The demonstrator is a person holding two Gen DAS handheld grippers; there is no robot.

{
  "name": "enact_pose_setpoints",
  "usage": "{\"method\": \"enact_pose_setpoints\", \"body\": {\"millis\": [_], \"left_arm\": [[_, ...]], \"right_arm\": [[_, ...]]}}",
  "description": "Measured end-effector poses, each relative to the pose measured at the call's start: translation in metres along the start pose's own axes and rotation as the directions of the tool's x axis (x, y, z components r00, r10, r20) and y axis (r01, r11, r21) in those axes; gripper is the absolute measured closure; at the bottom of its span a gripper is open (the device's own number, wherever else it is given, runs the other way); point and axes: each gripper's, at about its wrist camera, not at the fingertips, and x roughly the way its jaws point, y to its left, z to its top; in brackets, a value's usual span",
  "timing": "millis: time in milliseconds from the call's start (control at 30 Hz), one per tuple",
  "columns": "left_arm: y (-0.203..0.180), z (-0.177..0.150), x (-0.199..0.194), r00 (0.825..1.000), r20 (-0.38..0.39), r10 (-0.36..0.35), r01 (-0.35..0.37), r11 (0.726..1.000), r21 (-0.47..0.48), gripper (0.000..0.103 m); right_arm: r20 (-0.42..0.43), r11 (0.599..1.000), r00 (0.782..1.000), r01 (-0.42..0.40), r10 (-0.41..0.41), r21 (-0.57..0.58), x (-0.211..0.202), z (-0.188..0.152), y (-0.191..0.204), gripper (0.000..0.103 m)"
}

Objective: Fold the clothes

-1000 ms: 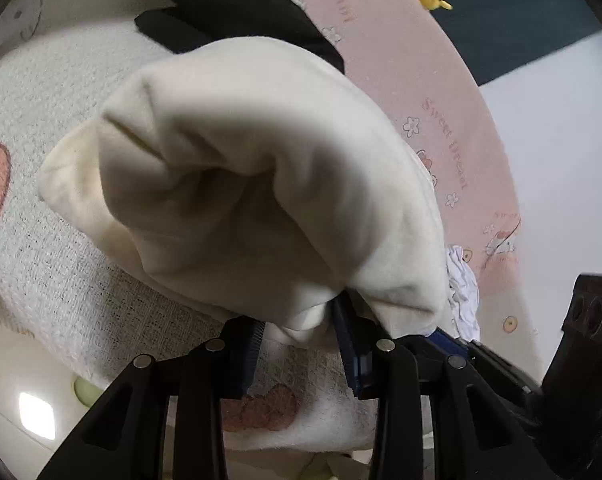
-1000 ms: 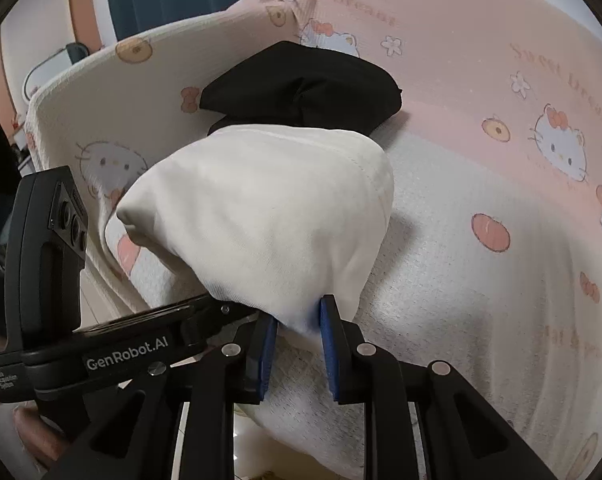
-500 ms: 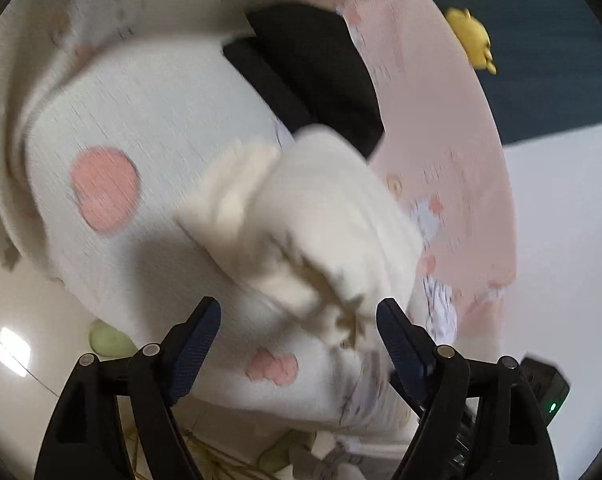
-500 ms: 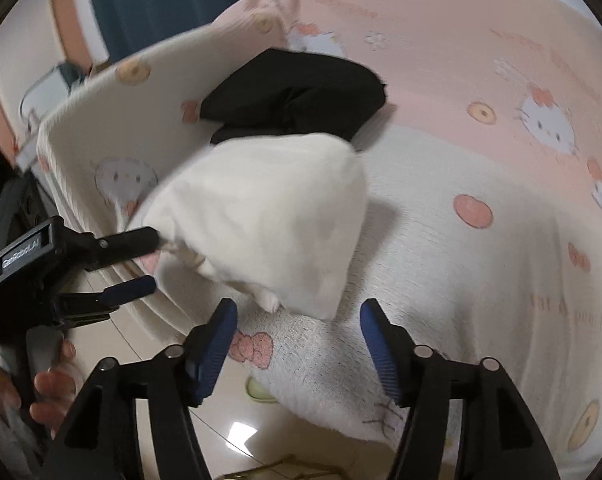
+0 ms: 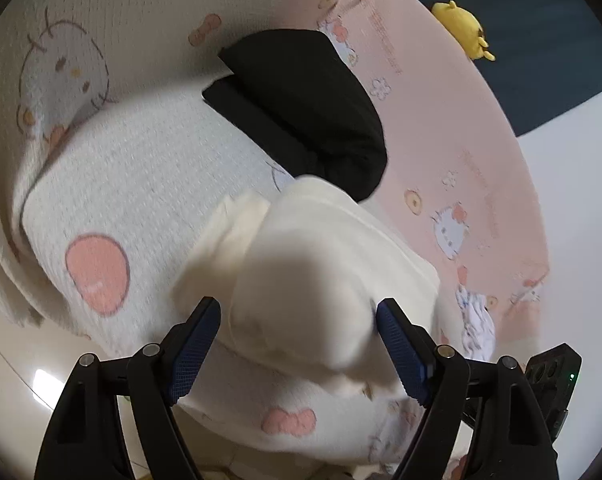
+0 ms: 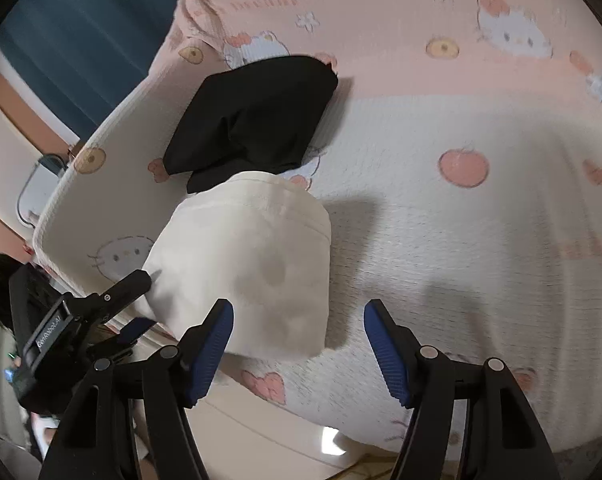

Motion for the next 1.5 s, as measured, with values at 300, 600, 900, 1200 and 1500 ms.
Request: {"method": "enact_pose_setpoints", "body": {"millis": [300,600,900,1200,1500], "left_arm": [[0.004,0.012,0.021,0.995,-0.093,-0.03,0.024,0.998,-0.066,0.023],[0.015,0.014,0.019,0.995,-0.036,-0.09,0.087,0.993,-0.082,0.031],[0.041,0.011,0.01,0.991,0.063,-0.118,0.124,0.987,-0.107,0.044],[0.046,0.004,0.031,0.988,0.15,-0.033,0.044,0.996,-0.071,0.037],[0.053,0.016,0.02,0.993,0.067,-0.095,0.106,0.975,-0.195,0.029]], "right_arm": [[0.039,0.894,0.964,-0.26,0.265,0.364,0.034,-0.003,-0.052,0.037],[-0.028,0.947,0.974,-0.21,0.223,0.242,0.034,0.016,-0.003,0.064],[-0.074,1.0,0.997,-0.008,0.007,-0.018,0.042,0.025,0.058,0.069],[-0.059,0.971,0.975,0.207,-0.215,-0.118,0.057,0.03,0.061,0.077],[-0.094,0.999,0.995,0.045,-0.044,0.004,0.048,0.029,0.032,0.049]]}}
